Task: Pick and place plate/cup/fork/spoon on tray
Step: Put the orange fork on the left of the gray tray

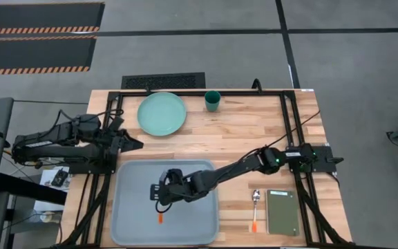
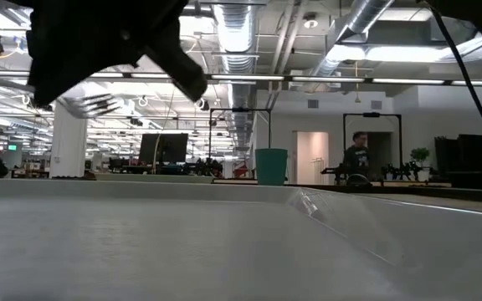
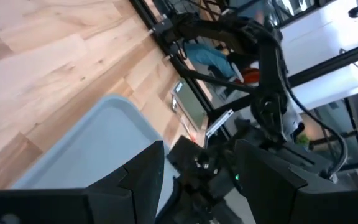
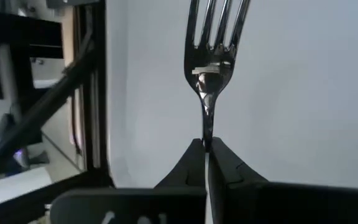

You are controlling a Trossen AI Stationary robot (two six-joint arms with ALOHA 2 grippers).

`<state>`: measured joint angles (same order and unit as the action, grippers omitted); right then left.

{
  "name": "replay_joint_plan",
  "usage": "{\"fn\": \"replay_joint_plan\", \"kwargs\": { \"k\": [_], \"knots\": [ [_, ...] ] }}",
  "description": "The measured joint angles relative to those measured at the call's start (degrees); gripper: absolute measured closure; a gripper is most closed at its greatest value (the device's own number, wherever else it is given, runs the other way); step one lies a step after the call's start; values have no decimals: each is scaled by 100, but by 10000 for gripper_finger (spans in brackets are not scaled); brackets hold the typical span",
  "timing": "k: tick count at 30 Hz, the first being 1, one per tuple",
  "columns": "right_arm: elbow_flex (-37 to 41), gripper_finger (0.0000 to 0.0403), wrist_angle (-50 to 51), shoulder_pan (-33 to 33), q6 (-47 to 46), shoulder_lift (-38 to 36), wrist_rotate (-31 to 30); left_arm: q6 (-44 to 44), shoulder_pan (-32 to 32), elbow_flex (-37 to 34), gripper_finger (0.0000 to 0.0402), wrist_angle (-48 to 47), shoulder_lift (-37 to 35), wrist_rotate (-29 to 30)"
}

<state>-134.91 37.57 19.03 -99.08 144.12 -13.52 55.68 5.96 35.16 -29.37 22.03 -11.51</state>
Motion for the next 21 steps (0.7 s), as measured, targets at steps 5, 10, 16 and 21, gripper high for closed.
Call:
{"fn": "replay_joint_plan", "kwargs": {
  "k": [5,10,16,21],
  "knots": [
    [-13,396,154,35,203,189,217,-2,1,0,218,-116,5,184],
    [4,395,271,39,228,359,315,0,1,0,218,-288,5,293],
    [72,395,534,11,318,347,313,0,1,0,218,-451,5,383],
    [72,395,755,4,302,339,448,5,2,0,218,-450,5,547]
  ]
}}
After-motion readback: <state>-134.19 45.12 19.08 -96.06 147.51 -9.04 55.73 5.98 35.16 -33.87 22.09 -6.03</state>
